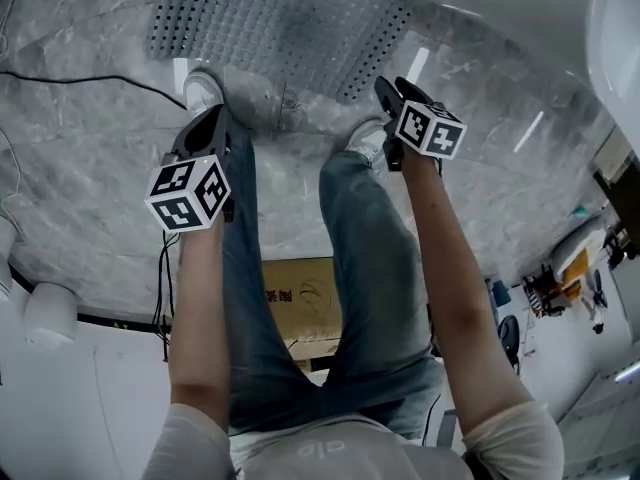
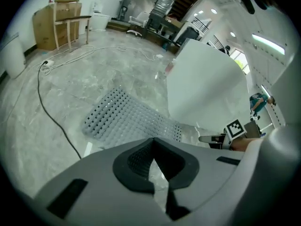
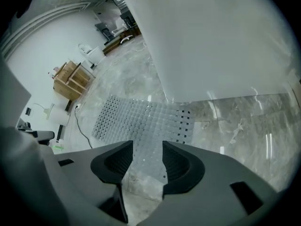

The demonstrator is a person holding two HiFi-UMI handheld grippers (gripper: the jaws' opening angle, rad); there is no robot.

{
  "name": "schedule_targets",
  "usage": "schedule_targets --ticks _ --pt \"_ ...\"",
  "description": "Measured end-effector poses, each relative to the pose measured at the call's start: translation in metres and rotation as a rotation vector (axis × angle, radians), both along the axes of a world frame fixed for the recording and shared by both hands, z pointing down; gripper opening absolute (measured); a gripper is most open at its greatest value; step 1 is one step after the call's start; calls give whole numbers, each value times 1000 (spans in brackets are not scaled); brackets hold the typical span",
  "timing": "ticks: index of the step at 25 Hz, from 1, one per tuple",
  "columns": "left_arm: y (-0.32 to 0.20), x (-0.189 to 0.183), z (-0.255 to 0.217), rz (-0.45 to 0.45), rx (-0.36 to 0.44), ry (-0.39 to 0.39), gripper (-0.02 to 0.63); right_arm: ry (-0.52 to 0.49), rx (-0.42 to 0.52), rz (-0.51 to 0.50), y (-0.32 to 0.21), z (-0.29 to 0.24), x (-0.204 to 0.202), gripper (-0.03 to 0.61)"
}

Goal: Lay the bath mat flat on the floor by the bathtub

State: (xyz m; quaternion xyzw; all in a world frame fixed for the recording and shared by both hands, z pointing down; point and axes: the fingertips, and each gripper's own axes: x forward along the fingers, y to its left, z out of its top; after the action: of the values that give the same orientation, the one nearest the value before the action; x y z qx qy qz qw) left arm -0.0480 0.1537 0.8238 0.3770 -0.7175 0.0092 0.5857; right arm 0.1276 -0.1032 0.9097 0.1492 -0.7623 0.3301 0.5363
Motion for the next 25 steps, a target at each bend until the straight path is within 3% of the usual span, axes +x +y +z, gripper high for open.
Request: schedule_targets --ticks 3,7,13,21,25 --pt "-1 16 10 -68 -11 16 16 28 -26 -29 -5 36 5 254" --pt "-12 27 34 -70 -8 14 17 73 -18 -56 -17 85 17 281" --pt "-13 36 68 -149 -7 104 17 151 -2 -21 -24 148 41 302" --pt "-22 35 69 -127 7 139 17 230 46 39 -24 207 76 305" --pt "-20 38 76 -95 -33 150 17 236 51 93 -19 224 86 308"
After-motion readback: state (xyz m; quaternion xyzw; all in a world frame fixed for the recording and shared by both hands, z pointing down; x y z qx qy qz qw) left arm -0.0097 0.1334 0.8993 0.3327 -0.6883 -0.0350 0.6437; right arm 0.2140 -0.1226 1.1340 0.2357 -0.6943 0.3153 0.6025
